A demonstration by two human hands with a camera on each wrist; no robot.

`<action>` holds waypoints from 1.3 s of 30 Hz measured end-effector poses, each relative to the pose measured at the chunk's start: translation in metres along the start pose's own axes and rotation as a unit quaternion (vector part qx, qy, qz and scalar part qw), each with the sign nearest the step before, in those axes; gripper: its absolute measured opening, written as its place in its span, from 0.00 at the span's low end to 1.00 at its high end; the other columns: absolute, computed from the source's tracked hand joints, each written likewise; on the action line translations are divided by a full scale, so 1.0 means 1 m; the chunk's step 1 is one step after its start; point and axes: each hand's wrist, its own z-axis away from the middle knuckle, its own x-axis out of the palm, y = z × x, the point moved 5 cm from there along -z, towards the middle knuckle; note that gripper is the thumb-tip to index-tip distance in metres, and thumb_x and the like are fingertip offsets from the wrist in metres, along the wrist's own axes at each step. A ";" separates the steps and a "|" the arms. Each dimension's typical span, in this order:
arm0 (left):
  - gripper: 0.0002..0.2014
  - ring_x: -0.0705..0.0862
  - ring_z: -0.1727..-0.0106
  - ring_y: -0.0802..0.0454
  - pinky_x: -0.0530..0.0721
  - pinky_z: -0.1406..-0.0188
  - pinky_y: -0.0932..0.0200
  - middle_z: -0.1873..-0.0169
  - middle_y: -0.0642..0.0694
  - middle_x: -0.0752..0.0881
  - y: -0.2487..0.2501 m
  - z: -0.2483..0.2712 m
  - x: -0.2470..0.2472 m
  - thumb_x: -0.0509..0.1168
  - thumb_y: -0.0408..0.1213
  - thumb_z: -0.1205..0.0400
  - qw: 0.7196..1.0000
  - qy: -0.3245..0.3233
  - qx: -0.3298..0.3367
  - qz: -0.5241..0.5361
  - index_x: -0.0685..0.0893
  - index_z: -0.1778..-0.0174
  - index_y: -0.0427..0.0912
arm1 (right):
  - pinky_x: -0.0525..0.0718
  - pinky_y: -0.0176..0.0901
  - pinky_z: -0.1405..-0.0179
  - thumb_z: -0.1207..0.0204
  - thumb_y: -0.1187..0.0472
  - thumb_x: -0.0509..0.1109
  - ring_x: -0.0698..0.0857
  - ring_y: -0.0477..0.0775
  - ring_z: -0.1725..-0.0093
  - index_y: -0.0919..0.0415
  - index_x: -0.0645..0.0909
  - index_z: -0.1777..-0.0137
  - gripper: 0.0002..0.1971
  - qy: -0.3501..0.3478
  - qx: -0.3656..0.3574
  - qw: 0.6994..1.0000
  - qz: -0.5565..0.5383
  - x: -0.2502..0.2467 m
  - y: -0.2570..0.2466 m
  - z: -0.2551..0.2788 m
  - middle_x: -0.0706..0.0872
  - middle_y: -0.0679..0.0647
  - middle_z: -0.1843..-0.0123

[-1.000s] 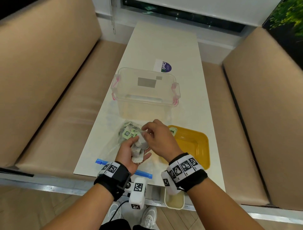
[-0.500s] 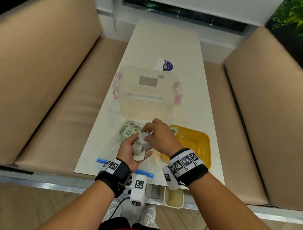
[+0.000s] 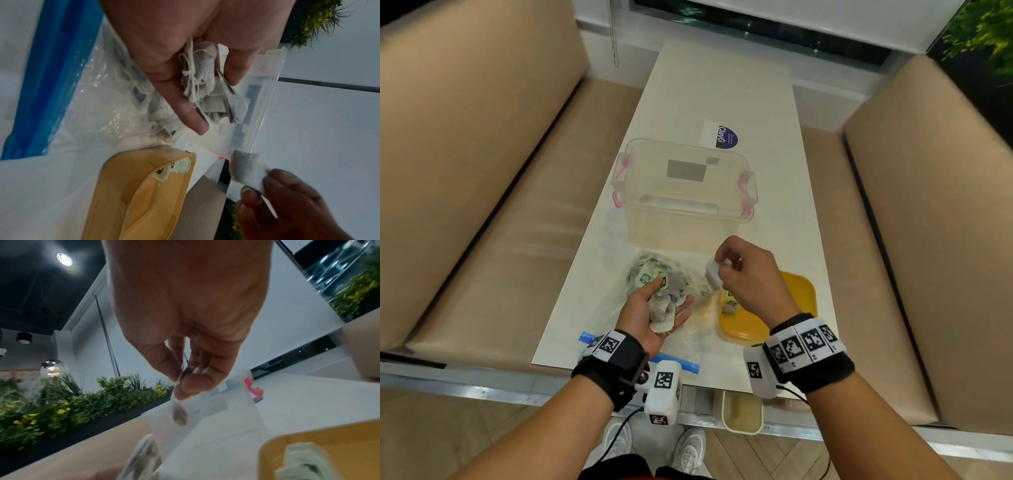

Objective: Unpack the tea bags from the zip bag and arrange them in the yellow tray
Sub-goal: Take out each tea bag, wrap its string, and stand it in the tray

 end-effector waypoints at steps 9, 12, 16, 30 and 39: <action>0.11 0.92 0.44 0.40 0.86 0.50 0.47 0.48 0.42 0.88 -0.002 -0.002 -0.007 0.64 0.44 0.13 1.000 0.002 -0.007 -0.009 0.83 0.41 0.41 | 0.81 0.46 0.55 0.24 0.66 0.64 0.82 0.57 0.51 0.57 0.86 0.47 0.11 -0.064 0.036 0.964 0.257 -0.024 0.045 0.001 0.80 0.53 0.49; 0.10 0.89 0.40 0.39 0.84 0.42 0.44 0.53 0.42 0.92 -0.002 -0.001 -0.010 0.63 0.44 0.13 1.000 0.005 0.001 -0.012 0.84 0.45 0.41 | 0.81 0.48 0.63 0.23 0.62 0.65 0.81 0.59 0.59 0.58 0.83 0.51 0.06 -0.056 0.049 0.951 0.299 -0.024 0.055 0.005 0.74 0.54 0.50; 0.12 0.89 0.40 0.38 0.84 0.45 0.44 0.57 0.42 0.92 0.000 0.000 -0.014 0.63 0.43 0.13 1.000 0.009 0.013 -0.009 0.86 0.44 0.40 | 0.70 0.42 0.62 0.21 0.62 0.66 0.76 0.55 0.55 0.60 0.80 0.50 0.04 -0.100 0.078 0.946 0.297 -0.021 0.065 0.010 0.74 0.53 0.54; 0.17 0.93 0.49 0.40 0.85 0.44 0.44 0.47 0.41 0.91 -0.001 0.001 -0.016 0.63 0.43 0.13 0.999 0.002 0.033 -0.007 0.84 0.32 0.39 | 0.78 0.39 0.71 0.29 0.68 0.71 0.83 0.52 0.62 0.59 0.89 0.57 0.07 -0.114 0.150 0.957 0.222 -0.025 0.070 0.015 0.87 0.53 0.60; 0.11 0.90 0.42 0.41 0.83 0.40 0.43 0.61 0.45 0.92 0.003 0.004 -0.019 0.60 0.42 0.11 0.999 0.001 0.039 -0.013 0.85 0.43 0.41 | 0.78 0.38 0.66 0.25 0.66 0.68 0.85 0.54 0.53 0.61 0.91 0.51 0.10 -0.157 0.123 0.954 0.224 0.013 0.073 0.026 0.90 0.56 0.52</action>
